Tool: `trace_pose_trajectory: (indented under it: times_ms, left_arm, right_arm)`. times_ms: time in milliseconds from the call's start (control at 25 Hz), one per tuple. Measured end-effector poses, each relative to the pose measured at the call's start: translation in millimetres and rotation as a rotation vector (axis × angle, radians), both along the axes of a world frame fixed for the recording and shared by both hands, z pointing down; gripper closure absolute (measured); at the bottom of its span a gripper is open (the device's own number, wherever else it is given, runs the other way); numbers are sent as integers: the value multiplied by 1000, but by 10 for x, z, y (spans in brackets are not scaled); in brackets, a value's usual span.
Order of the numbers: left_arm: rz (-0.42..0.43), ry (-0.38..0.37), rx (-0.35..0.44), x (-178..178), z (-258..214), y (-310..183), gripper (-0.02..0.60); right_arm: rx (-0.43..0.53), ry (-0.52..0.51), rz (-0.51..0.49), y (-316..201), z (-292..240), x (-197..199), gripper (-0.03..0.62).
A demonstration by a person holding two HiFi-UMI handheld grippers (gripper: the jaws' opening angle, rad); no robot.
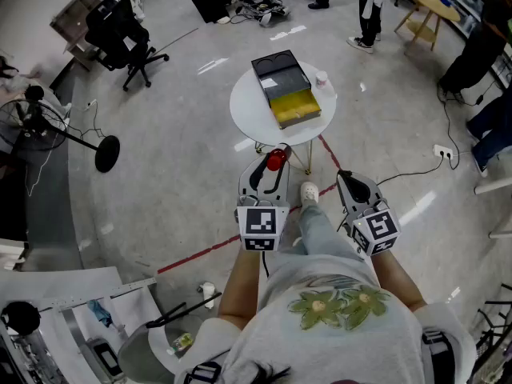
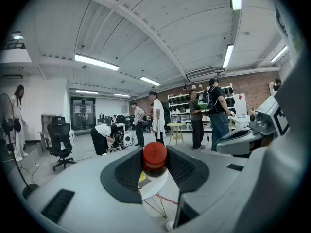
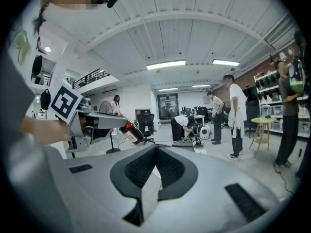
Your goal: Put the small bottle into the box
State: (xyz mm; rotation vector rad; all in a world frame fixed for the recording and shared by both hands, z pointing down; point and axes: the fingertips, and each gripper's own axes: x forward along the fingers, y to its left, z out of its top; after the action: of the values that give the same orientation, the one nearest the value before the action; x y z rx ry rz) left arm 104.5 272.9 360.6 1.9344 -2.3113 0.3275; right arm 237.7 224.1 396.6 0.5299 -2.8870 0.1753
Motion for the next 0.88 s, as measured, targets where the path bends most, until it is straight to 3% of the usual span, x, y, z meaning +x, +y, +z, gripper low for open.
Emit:
trace_pose_trajectory:
  times_ms: [320,880]
  left_arm:
    - [37,-16,-23,-230,73,-515,428]
    - [75,-12,-51,-946,79,-1571,428]
  right_arm:
    - [-6,-21,17,-490,54,-338,589]
    - [-28,-39,19,-1450,47,-1189,588]
